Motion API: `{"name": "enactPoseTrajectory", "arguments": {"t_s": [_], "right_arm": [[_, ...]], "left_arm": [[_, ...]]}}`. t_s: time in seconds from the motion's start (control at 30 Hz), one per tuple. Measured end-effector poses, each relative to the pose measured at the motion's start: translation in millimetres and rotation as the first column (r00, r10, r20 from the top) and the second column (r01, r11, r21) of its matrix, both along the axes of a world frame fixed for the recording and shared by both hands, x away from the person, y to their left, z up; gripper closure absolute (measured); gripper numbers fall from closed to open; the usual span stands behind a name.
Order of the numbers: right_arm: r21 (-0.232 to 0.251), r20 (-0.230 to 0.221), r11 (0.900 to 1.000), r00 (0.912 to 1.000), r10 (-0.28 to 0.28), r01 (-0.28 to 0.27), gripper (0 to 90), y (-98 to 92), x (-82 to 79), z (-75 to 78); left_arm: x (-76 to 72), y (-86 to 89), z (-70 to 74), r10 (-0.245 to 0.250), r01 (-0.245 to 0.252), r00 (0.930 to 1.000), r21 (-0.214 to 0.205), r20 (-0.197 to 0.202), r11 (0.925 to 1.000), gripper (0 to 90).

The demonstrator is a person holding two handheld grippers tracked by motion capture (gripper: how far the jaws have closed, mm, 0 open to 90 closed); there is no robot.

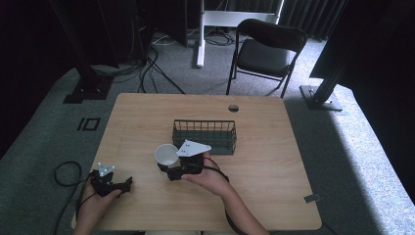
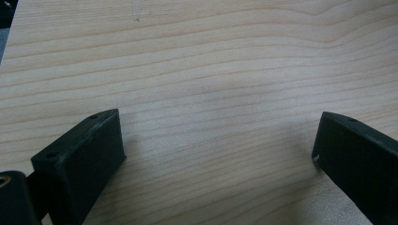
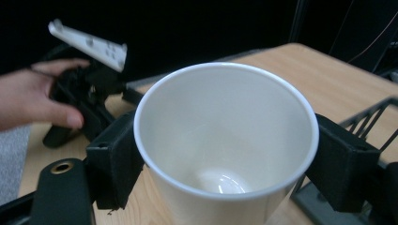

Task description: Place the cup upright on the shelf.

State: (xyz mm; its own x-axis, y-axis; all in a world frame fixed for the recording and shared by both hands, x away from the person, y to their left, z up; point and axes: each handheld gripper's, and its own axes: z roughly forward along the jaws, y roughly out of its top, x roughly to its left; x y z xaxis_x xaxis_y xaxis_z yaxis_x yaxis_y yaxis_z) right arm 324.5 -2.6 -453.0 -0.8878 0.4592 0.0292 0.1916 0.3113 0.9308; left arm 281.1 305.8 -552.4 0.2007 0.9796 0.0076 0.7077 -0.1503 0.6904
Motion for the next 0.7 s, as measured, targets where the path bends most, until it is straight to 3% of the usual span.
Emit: {"name": "enactPoseTrajectory", "arguments": {"t_s": [0.23, 0.5, 0.7], "right_arm": [[0.031, 0.053, 0.9989, 0.9979, -0.036, 0.034, 20.0, -6.4, 4.5, 27.8], [0.051, 0.080, 0.9955, 0.9933, -0.084, 0.080, 20.0, -12.9, 12.6, 46.8], [0.094, 0.077, 0.9852, 0.9857, -0.150, 0.143, 20.0, -24.5, 20.7, 59.5]], "left_arm": [[0.0, -0.1, 0.0, 0.001, -0.001, 1.0000, -0.001, 0.000, 1.0000, 2.8], [0.0, -0.1, 0.0, 0.000, 0.000, 1.0000, -0.002, -0.001, 1.0000, 2.8], [-0.1, -0.1, 0.1, 0.000, 0.000, 1.0000, -0.002, -0.002, 1.0000, 2.8]]}}
